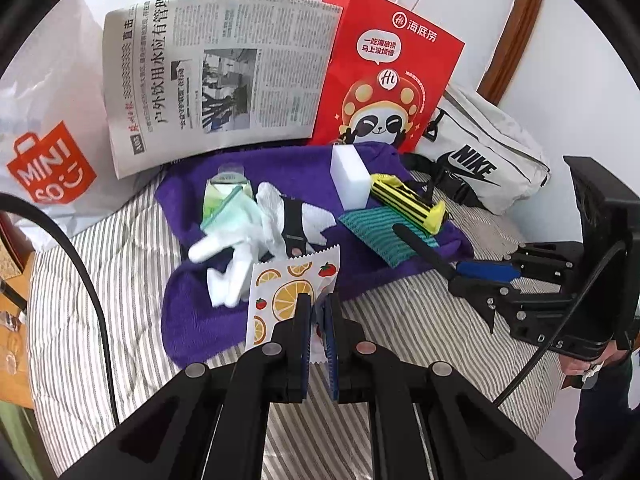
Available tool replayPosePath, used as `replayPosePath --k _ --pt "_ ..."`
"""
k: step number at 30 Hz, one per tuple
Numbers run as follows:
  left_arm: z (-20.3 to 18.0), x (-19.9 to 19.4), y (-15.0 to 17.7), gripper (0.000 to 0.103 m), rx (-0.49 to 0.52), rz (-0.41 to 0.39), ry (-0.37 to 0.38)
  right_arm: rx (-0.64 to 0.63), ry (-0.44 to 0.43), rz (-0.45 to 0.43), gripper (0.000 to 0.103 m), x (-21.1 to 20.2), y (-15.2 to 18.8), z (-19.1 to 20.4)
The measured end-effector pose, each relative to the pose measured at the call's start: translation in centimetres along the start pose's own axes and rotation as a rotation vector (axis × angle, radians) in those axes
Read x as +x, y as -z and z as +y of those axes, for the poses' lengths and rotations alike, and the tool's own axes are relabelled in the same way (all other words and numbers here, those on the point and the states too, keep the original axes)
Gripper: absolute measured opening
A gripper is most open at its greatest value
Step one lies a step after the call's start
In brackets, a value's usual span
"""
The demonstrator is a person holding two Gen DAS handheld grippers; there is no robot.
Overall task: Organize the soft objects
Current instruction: 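Carry the sachet with the left gripper while the right gripper carries the strap toward the towel, then lower the sachet and strap onto the towel while opening both grippers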
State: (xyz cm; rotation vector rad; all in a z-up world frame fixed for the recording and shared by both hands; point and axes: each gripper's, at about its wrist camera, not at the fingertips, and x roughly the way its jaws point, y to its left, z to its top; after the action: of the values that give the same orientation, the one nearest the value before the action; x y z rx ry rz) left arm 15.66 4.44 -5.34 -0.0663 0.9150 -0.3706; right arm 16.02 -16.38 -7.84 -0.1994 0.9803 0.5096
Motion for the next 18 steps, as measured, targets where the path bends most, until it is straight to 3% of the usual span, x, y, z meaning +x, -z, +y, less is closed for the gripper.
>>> replayPosePath --k 18 --pt "1.4 5.1 -5.9 0.007 0.004 0.020 -0.001 0.039 0.006 0.012 0.020 5.3 -6.3 -3.3"
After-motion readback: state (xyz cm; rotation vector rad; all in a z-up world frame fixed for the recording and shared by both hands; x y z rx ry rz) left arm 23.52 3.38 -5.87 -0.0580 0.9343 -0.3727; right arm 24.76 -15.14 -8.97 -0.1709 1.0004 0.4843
